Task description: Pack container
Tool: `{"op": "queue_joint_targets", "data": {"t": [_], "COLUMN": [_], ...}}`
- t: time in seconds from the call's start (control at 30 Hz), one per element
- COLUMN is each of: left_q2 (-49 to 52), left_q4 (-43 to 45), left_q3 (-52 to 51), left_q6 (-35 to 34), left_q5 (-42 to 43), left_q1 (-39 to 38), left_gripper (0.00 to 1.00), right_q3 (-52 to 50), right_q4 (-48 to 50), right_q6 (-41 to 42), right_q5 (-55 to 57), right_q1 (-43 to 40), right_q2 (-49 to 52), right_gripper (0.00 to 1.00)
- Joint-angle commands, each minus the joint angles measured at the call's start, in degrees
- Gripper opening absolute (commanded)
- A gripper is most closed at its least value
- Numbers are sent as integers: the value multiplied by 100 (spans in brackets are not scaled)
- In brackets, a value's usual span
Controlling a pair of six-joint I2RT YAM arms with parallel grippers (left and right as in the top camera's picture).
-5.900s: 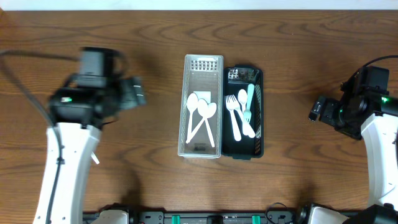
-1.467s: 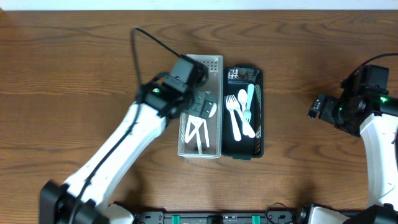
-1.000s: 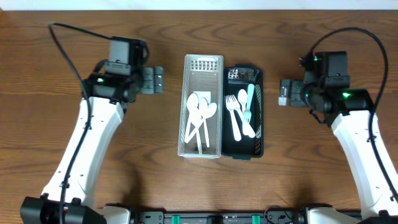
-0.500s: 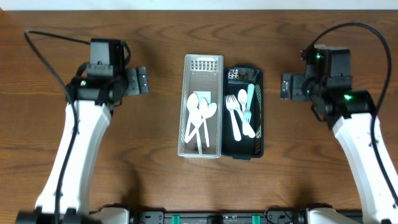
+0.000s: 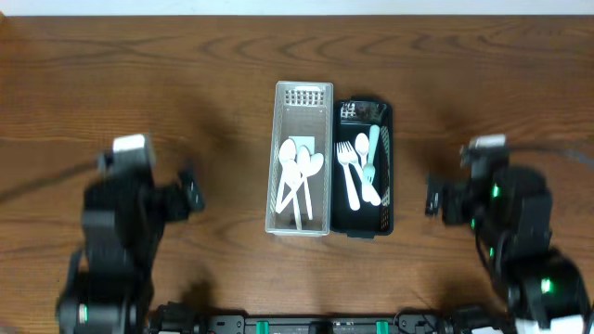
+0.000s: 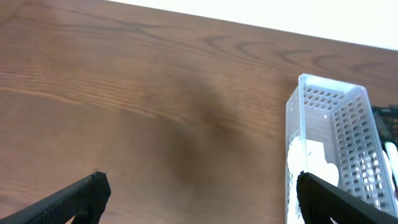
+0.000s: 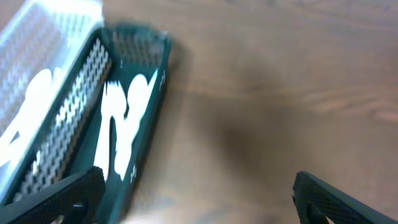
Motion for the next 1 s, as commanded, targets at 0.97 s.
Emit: {"op": "queue_joint_targets", "data": {"t": [0.97], "left_q2": [-1600], "left_q4": [-1982], "left_q3": [-1292], "left_q6": [-52], "left_q5": [-494], "left_q1": [-2], "left_gripper": [98], "right_q3": [-1202], "right_q4": [-769], "right_q6": [17], "right_q5": [-26], "right_q1": [79], "right_q2": [-1023], "right_gripper": [99]}}
